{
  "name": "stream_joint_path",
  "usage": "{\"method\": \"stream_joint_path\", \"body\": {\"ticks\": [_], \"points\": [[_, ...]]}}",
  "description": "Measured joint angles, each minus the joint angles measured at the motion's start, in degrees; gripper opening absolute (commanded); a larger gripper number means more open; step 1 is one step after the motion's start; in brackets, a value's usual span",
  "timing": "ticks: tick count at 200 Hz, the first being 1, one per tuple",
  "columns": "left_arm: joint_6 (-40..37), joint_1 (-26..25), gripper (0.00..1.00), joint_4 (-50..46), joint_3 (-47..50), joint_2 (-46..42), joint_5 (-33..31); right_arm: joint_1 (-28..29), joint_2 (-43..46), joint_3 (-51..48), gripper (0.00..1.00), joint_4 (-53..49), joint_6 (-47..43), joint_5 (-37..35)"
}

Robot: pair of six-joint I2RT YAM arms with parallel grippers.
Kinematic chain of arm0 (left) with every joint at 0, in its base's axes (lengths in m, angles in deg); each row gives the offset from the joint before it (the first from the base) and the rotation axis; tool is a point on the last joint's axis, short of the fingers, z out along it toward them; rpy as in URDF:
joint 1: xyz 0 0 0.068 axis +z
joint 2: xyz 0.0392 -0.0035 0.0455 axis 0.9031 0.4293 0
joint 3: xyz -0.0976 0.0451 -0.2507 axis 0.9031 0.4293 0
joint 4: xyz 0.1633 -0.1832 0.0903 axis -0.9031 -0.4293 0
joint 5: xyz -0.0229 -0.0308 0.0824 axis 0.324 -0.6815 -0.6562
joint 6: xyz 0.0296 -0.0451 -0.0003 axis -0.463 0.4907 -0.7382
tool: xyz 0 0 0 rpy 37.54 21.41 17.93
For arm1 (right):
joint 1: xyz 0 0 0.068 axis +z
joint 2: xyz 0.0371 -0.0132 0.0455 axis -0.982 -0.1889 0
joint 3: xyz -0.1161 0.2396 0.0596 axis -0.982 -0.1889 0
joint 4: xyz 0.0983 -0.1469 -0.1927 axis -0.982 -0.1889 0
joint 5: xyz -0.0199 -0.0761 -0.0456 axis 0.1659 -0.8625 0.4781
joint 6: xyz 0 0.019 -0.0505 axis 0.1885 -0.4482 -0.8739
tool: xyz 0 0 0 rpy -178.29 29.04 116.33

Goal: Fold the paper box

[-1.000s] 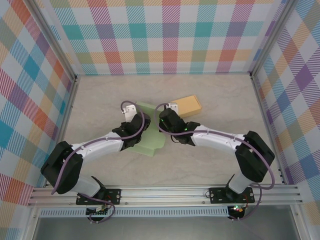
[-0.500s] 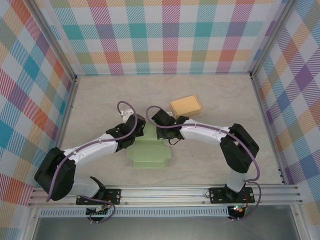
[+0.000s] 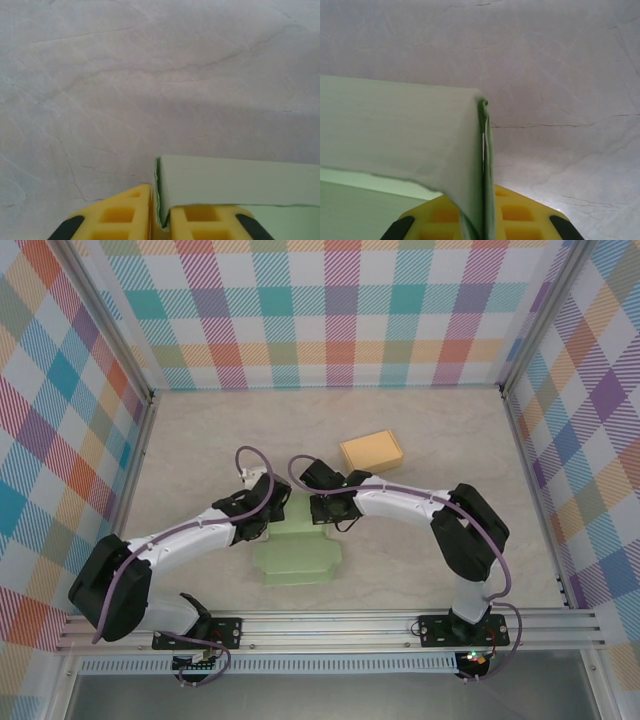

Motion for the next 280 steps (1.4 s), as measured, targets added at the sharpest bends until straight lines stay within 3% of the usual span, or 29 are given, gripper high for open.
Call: {"method": "stream_joint_path", "body": {"ticks": [59, 69, 95, 107, 154, 197, 232, 251, 263, 280], "points": [[2.2, -2.2, 0.10, -1.6, -1.8, 5.6, -6.9, 0.3, -1.8, 1.4, 0.00, -0.8, 0.0, 0.9], [2.4, -2.4, 0.17, -1.8, -2.1, 6.0, -7.3, 0.2, -2.4, 2.0, 0.00, -1.4, -0.1, 0.8], [2.6, -2.5, 0.53, -2.0, -1.8, 5.6, -5.3, -0.6, -4.2, 4.1, 0.00, -4.0, -0.7, 0.9], [2.5, -2.5, 0.60, -2.5, -1.7, 3.9, -3.1, -1.2, -5.0, 5.4, 0.00, -5.3, -1.2, 1.3], [1.2, -2.6, 0.66, -3.5, -1.9, -10.0, 2.8, -3.3, -7.9, 9.8, 0.00, -10.9, -4.6, 2.4], [1.2, -2.6, 0.71, -7.9, -1.9, -19.8, 0.0, -3.9, -12.8, 16.8, 0.10, -18.6, -9.9, 2.1], [0.7, -2.4, 0.71, -10.1, -1.8, -23.6, -2.7, -3.9, -16.5, 20.9, 0.11, -22.5, -12.5, 0.0], [0.1, -2.1, 0.71, -10.5, -1.4, -23.9, -3.5, -3.9, -18.0, 21.6, 0.19, -24.0, -13.3, -1.6], [-0.1, -2.0, 0.71, -10.5, -1.2, -23.9, -3.9, -3.9, -20.2, 21.8, 0.15, -25.0, -13.9, -2.9], [-0.3, -1.7, 0.71, -10.5, -1.2, -23.8, -4.2, -3.8, -20.6, 23.0, 0.00, -26.1, -14.4, -4.0]]}}
